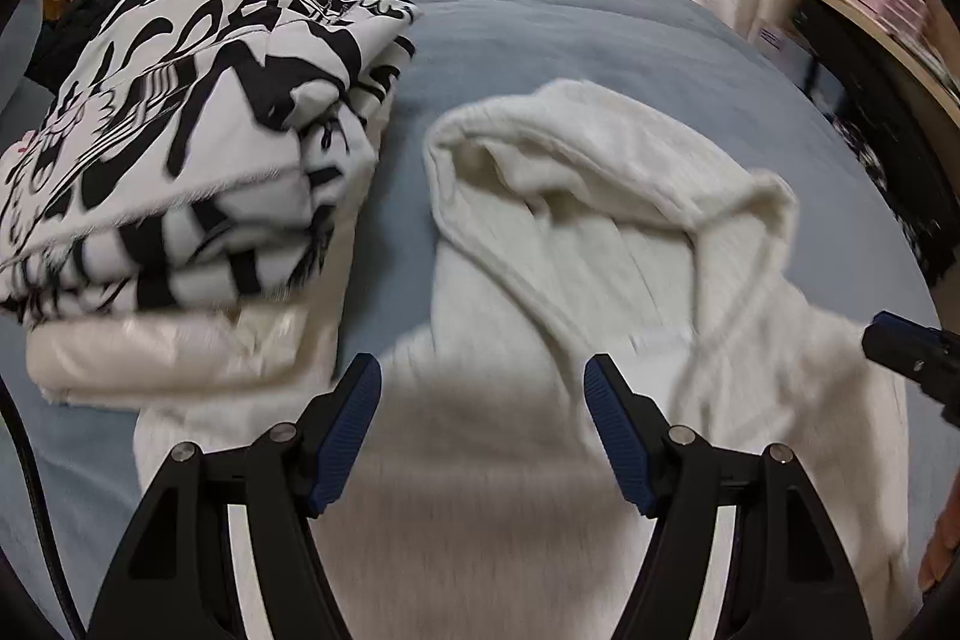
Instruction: Fold large clothes
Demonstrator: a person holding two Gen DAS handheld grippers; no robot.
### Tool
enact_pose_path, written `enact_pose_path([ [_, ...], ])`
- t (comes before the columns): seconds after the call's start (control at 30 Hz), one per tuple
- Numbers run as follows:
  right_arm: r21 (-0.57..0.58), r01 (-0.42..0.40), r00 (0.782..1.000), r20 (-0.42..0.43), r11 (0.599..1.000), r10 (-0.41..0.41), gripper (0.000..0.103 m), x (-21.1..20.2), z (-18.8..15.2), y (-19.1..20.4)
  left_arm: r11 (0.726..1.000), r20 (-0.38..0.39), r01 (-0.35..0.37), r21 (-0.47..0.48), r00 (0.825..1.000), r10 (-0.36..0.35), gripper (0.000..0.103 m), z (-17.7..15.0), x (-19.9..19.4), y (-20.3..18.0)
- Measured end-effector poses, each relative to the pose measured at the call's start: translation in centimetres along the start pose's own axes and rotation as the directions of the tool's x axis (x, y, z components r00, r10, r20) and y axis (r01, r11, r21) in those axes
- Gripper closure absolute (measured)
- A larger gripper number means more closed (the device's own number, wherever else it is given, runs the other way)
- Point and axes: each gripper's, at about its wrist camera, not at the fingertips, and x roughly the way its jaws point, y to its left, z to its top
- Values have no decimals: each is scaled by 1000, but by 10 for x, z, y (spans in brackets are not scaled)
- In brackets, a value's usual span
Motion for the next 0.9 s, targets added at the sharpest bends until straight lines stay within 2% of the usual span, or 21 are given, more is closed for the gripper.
enact_pose_path([
  [0.23,64,-7,1000,-30,998,9,63,50,38,-11,997,2,-66,-34,998,66,34,27,45,1],
  [0.43,61,50,996,-74,997,-45,63,89,46,-11,988,23,-133,-72,991,135,34,41,74,3],
  [0.5,86,54,997,-65,995,-49,63,96,48,-14,984,51,-152,-88,986,157,31,45,80,0],
  [0.63,120,80,996,-48,990,-75,64,106,50,-19,983,78,-161,-93,983,168,33,48,86,-7],
  [0.67,123,93,995,-42,988,-89,71,107,50,-20,984,82,-158,-86,983,165,50,48,88,-11],
  [0.7,117,103,995,-25,988,-100,77,108,48,-20,985,78,-159,-67,983,164,75,48,91,-15],
  [0.73,107,102,995,-14,989,-101,85,106,47,-19,983,74,-178,-51,981,182,79,48,94,-19],
  [0.8,82,113,993,23,990,-115,89,100,44,-16,972,96,-233,-42,967,236,89,49,93,-25],
  [0.83,62,120,991,47,991,-123,90,94,42,-14,969,103,-243,-40,964,246,90,50,91,-25],
  [0.9,45,128,988,80,991,-132,91,82,38,-15,953,121,-301,-10,946,300,91,50,87,-28],
])
